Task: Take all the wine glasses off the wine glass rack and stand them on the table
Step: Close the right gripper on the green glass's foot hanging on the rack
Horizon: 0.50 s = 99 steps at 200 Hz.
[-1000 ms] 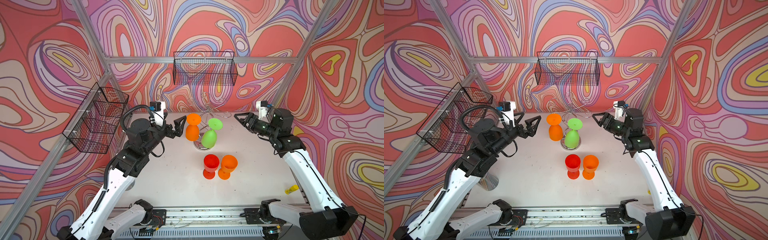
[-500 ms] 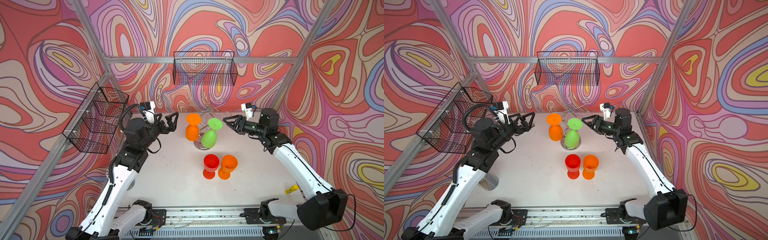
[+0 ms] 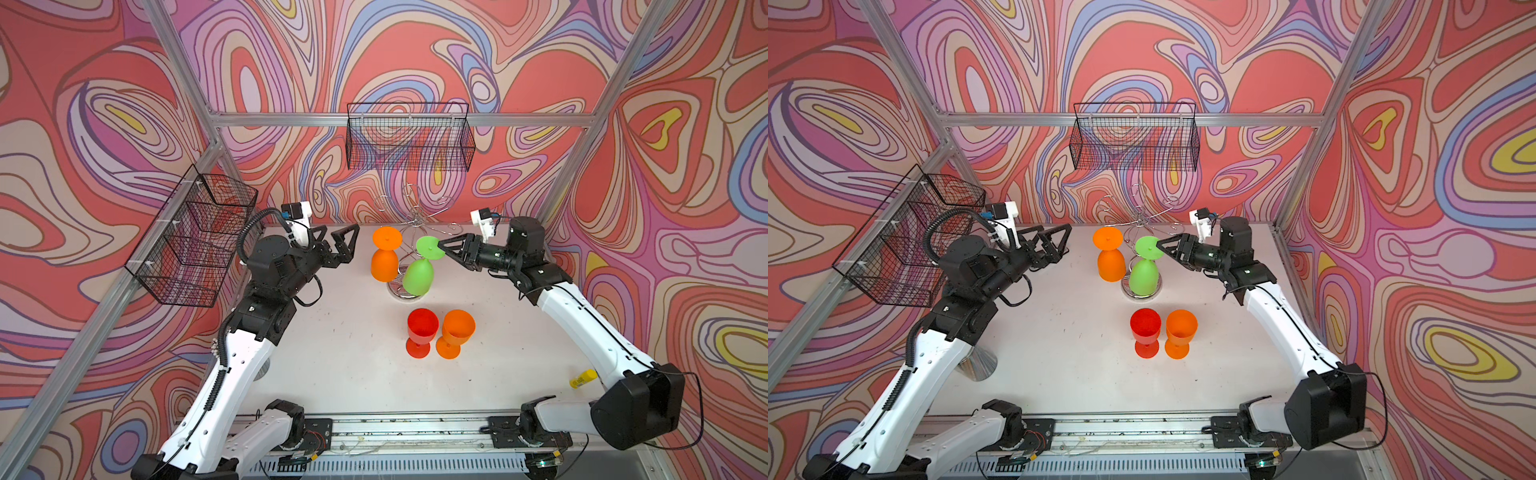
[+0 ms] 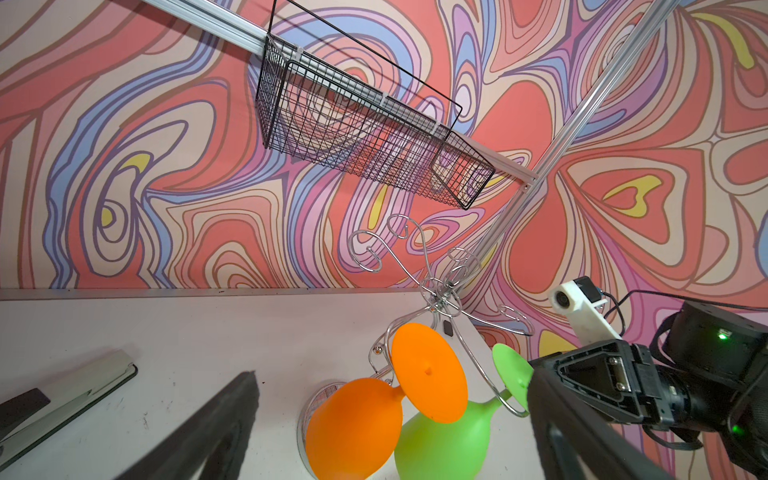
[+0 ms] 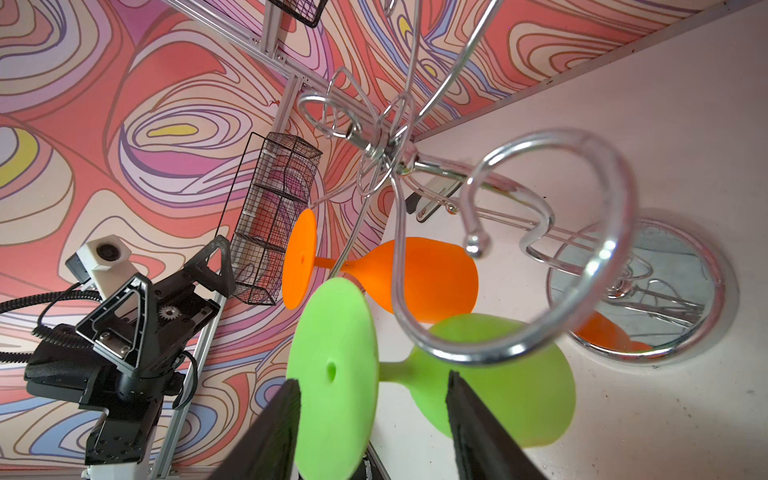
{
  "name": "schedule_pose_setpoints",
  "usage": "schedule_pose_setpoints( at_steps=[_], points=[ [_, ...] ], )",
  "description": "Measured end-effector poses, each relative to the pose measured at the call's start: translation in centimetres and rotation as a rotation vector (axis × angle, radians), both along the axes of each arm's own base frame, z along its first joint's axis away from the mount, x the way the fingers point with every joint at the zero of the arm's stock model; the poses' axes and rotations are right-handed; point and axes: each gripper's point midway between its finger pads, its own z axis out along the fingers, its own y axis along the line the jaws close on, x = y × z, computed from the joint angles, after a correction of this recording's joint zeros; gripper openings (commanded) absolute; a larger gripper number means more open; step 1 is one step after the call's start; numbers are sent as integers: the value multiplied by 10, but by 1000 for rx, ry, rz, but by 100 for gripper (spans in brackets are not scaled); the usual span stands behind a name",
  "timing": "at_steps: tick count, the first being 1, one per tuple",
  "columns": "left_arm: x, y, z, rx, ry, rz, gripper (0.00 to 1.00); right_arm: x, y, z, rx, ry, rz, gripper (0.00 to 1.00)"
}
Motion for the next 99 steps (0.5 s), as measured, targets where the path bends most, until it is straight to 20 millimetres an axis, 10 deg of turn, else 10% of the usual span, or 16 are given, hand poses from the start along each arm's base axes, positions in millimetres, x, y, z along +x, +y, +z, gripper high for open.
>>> schedule_pose_setpoints(
  at_steps=[99],
  points=[
    [-1,-3,0,0,0,-18,100,0,6,9,10,-23,15,38]
  ],
)
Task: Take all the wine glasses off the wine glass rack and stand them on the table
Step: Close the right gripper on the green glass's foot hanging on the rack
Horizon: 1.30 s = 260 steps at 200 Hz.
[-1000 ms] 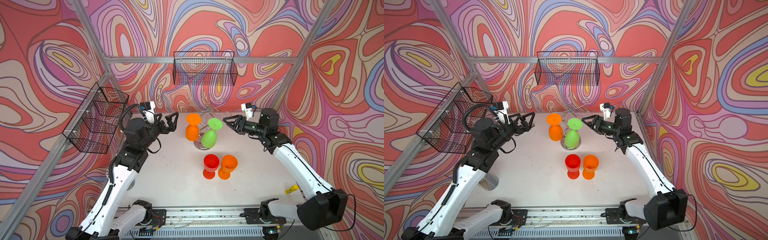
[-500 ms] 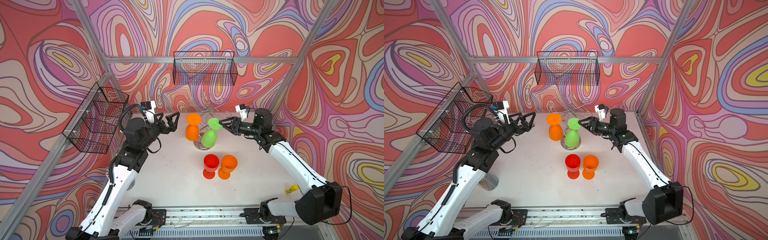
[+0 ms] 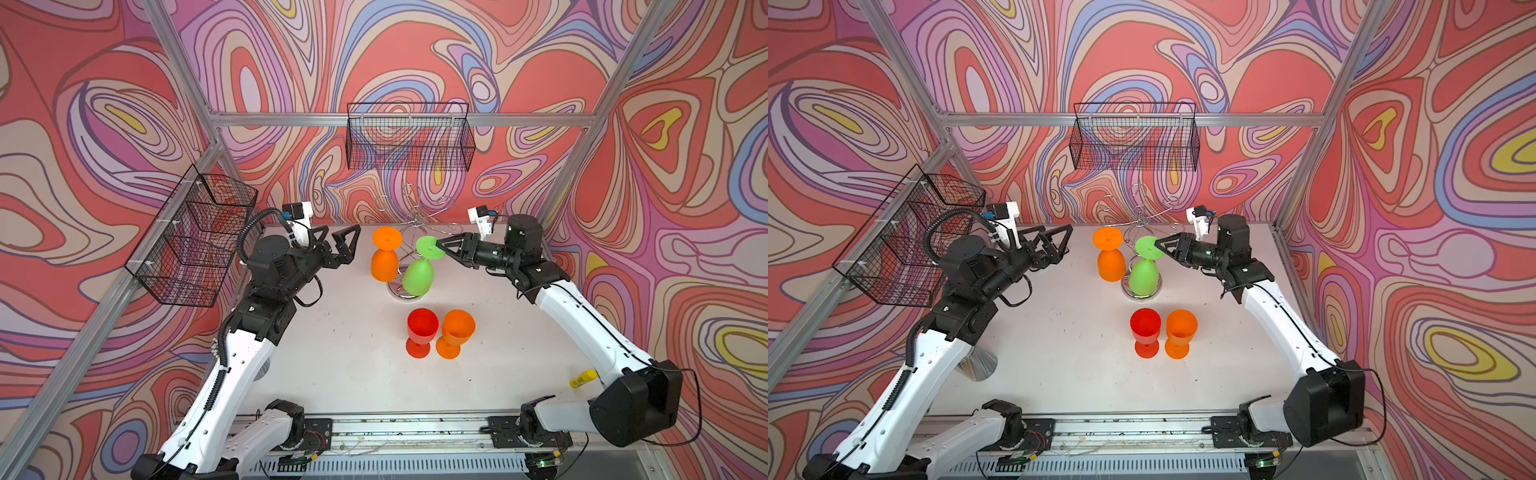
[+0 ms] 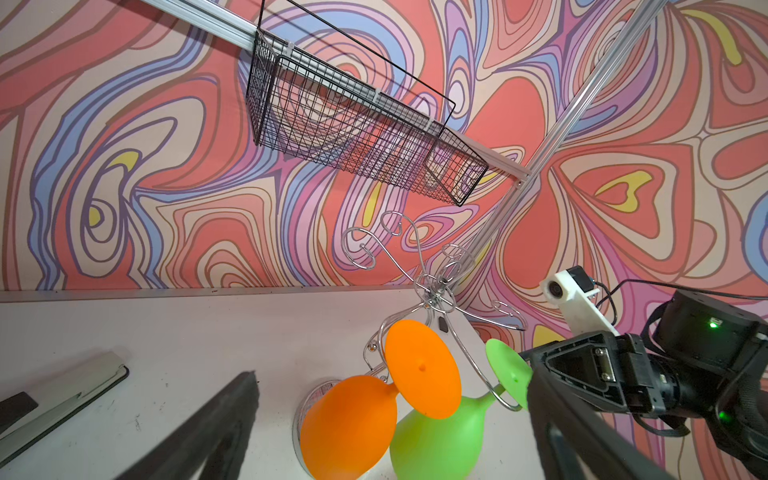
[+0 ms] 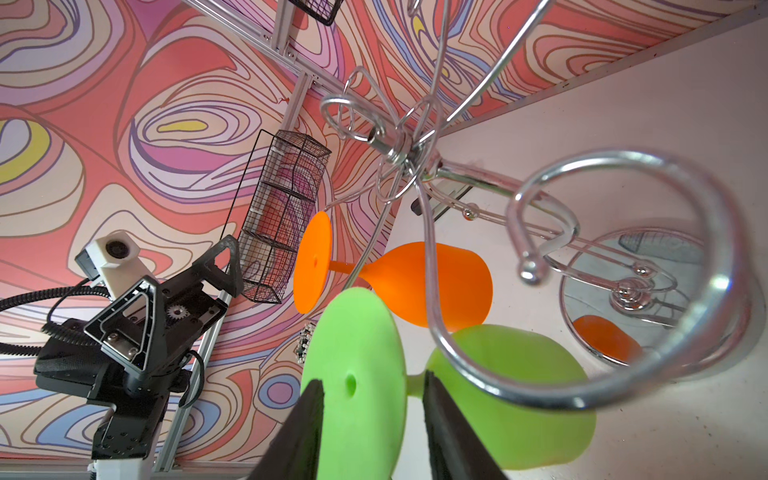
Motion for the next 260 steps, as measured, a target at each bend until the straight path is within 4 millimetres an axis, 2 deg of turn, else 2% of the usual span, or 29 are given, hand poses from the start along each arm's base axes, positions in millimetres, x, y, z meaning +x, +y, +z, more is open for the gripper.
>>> schedule_pose_setpoints(
  at_steps=[20,96,140,260],
  points=[
    [0,0,0,0,0,0,100,0,0,1,3,-3,4,30],
    [0,0,0,6,-3,1,100,-1,2,3,13,-1,13,13],
    [0,0,0,6,-4,1,100,-2,3,5,26,0,21,0],
    [-1,2,-1,13,-7,5,100,-3,8,20,103,20,45,0]
  ],
)
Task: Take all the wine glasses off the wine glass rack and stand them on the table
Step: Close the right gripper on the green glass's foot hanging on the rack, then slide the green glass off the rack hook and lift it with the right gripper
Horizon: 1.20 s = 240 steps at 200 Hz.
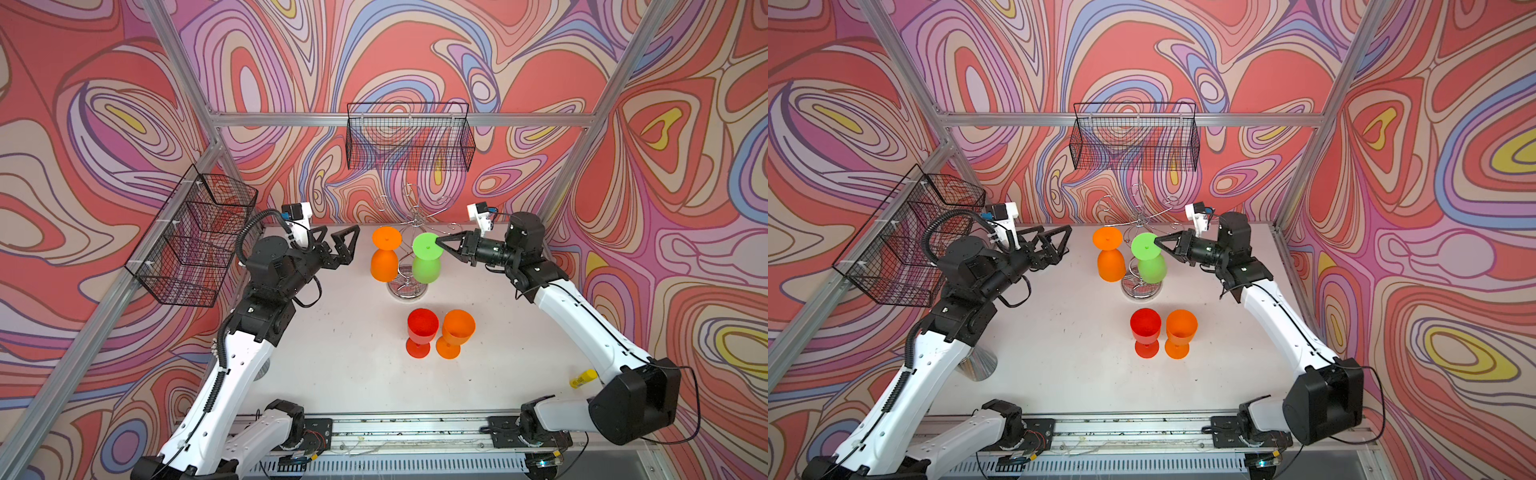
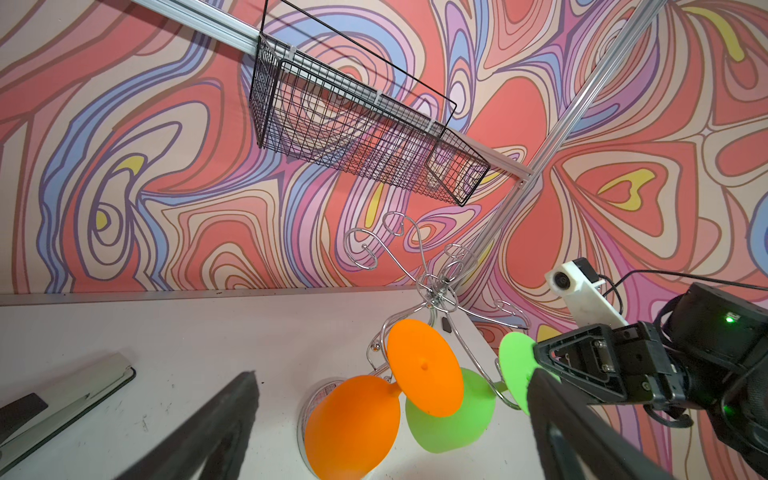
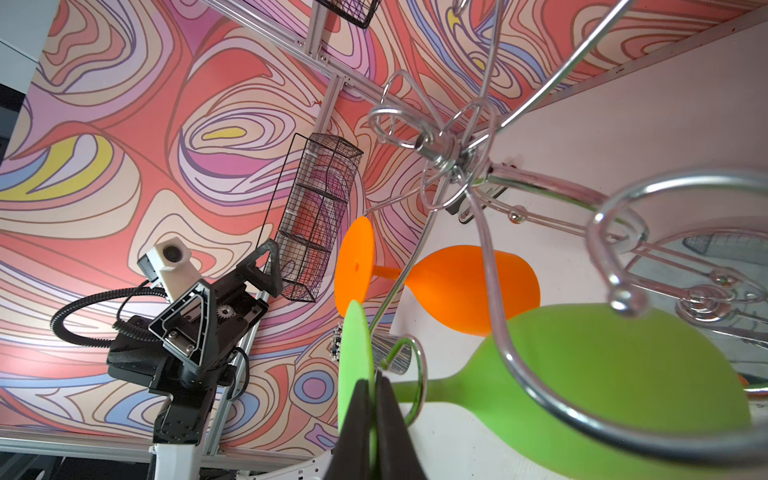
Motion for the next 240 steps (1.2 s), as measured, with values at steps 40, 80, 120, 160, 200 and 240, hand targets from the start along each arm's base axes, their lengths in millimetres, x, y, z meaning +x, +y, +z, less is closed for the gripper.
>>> schedule_pose_setpoints(
  at_steps=[40,80,120,160,200,240],
  points=[
    [0,0,-1,2,0,0,100,-1,1,9,31,1,7,0],
    [-1,2,1,3,-4,5,100,-2,2,16,57,6,13,0],
    [-1,2,0,10,-7,6,100,0,4,18,77,14,27,0],
    [-1,3,0,11,-7,10,100,2,7,18,96,33,46,0],
    [-1,4,0,11,-7,11,100,4,11,17,109,50,61,0],
    [-1,4,0,11,-7,11,100,4,13,12,106,68,68,0]
  ],
)
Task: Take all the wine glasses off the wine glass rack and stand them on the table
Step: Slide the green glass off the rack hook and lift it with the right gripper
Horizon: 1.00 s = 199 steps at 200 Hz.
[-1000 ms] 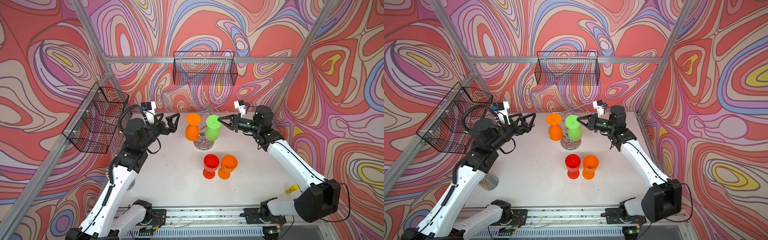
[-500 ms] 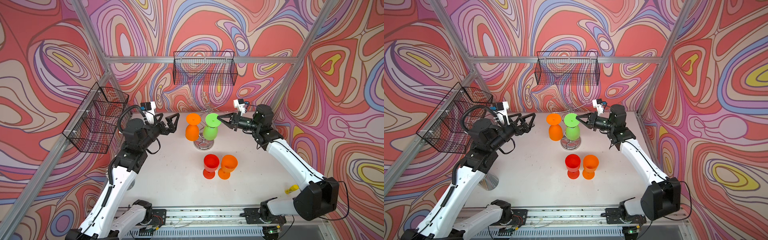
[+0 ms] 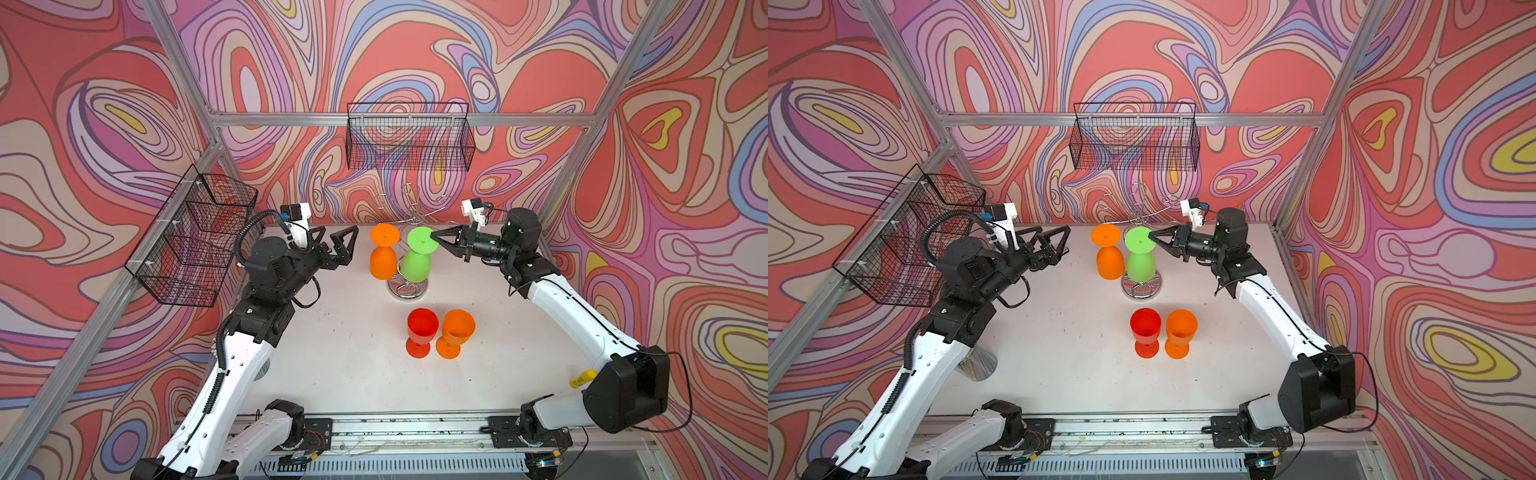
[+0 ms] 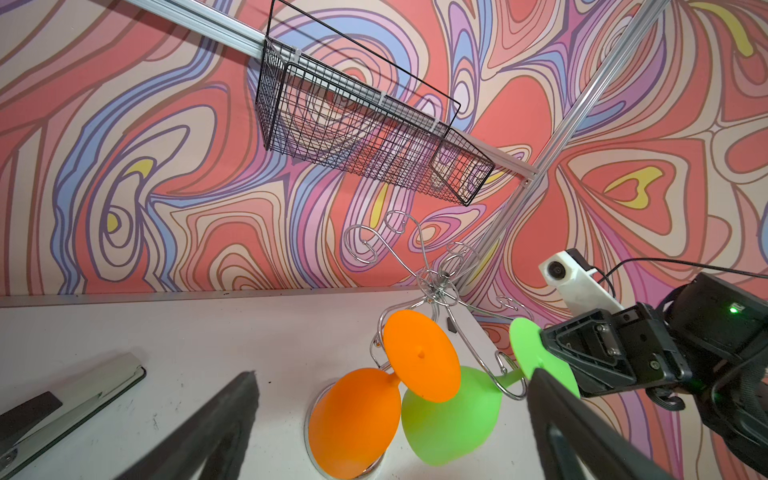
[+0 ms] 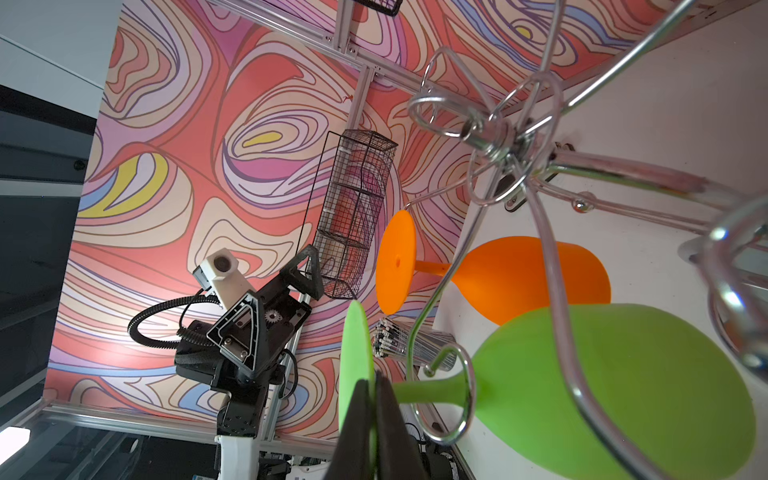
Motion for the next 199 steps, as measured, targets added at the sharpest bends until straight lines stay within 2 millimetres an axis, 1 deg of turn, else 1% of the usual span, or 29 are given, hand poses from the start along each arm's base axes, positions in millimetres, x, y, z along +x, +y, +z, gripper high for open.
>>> schedule_pose_setpoints(
  at_steps=[56,89,118,174,199],
  points=[
    [0,0,0,3,-1,0,100,-2,1,-6,-15,20,3,0],
    [0,0,-3,4,4,0,100,-2,1,-5,-12,22,5,0],
    [1,0,-4,5,6,1,100,-3,1,-2,-4,22,10,0],
    [2,1,-6,6,11,4,100,-11,13,17,13,-17,44,0],
    [1,1,-6,6,11,2,100,-10,16,15,12,-12,50,0]
  ],
)
